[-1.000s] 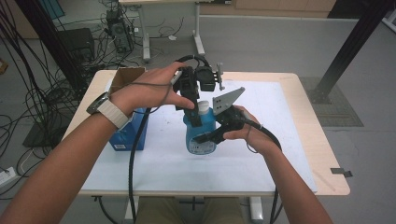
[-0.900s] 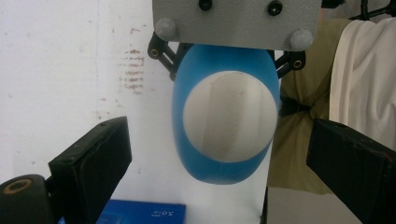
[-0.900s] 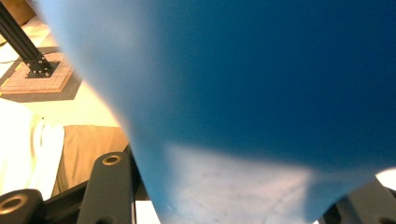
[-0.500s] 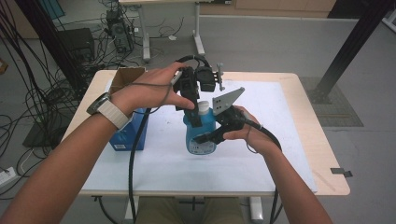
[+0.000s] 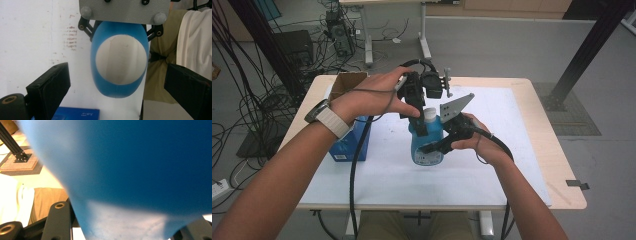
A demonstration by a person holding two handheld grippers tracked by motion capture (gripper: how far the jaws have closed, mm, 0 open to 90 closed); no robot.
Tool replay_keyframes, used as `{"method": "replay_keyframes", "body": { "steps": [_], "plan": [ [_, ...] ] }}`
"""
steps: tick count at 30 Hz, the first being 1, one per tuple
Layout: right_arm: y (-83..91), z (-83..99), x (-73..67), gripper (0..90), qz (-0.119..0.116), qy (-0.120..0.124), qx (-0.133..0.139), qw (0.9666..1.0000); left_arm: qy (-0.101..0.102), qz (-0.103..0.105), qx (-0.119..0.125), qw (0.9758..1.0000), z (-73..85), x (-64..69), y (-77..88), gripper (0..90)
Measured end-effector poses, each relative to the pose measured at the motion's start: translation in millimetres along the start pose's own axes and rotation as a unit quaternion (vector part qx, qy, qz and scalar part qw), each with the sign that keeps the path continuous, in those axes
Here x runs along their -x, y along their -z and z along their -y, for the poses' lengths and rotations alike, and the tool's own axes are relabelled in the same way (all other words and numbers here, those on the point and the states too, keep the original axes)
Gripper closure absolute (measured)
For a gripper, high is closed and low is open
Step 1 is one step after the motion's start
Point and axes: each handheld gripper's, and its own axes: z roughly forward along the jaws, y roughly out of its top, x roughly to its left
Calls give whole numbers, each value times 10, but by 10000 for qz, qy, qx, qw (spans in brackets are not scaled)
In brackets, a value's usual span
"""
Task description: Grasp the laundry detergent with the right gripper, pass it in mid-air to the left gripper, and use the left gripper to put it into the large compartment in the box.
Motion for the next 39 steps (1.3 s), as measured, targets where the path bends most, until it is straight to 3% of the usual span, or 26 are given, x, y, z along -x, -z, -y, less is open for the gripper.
{"method": "replay_keyframes", "body": {
  "steps": [39],
  "plan": [
    [-10, -12, -2, 436, -44, 1, -39, 10000, 41, -12, -32, 10000, 27, 0, -45, 72]
  ]
}}
